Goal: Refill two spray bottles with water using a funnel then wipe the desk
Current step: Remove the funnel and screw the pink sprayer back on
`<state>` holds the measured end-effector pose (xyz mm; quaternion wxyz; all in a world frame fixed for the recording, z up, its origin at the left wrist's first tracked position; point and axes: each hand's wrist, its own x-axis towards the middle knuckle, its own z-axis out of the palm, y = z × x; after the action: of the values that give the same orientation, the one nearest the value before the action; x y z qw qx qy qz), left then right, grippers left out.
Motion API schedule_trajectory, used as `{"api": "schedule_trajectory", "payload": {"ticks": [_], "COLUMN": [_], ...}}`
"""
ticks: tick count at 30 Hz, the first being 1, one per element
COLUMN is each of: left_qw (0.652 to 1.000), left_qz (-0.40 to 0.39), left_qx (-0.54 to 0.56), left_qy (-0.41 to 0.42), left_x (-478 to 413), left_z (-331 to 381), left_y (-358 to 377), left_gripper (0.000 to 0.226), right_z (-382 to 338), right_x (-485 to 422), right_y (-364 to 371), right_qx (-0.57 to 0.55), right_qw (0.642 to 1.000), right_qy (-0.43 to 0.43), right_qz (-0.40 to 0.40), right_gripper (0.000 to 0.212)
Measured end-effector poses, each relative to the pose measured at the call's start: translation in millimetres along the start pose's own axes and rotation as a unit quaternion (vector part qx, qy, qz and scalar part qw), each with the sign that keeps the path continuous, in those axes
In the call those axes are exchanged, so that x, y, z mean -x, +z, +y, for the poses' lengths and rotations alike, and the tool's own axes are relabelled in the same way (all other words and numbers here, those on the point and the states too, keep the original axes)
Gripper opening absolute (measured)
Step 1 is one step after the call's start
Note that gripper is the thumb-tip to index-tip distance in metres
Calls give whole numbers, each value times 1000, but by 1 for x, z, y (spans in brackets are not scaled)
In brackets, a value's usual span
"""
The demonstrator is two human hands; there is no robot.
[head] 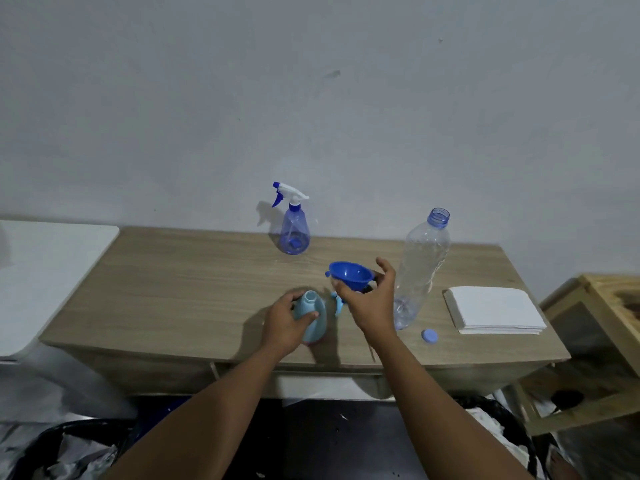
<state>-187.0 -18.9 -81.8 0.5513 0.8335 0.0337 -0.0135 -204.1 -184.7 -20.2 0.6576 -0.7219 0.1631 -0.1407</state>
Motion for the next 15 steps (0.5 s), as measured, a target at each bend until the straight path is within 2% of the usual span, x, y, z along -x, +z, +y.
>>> {"api": "schedule_trajectory", "payload": {"ticks": [4,7,13,15], "left_qw": [999,999,999,999], "left_qz": [35,38,31,30], "left_qx": [13,22,21,18], "left_qy": [-1,-5,-9,-10], "left_x": [-6,-10,-9,-10], "left_z": [-7,-10,-12,-12], "left_y": [-17,-23,-24,-25], "left_gripper": [48,48,50,51], "right_z": [32,54,70,72], "right_x": [4,9,4,4], "right_y": [-19,-23,-6,3], "right_qx": [122,245,462,470], "right_qw": [991,961,854,846], "right_qy": [0,4,-29,-17], "right_qz": [-59,-125,-236,-249], "right_gripper": [77,67,78,83]}}
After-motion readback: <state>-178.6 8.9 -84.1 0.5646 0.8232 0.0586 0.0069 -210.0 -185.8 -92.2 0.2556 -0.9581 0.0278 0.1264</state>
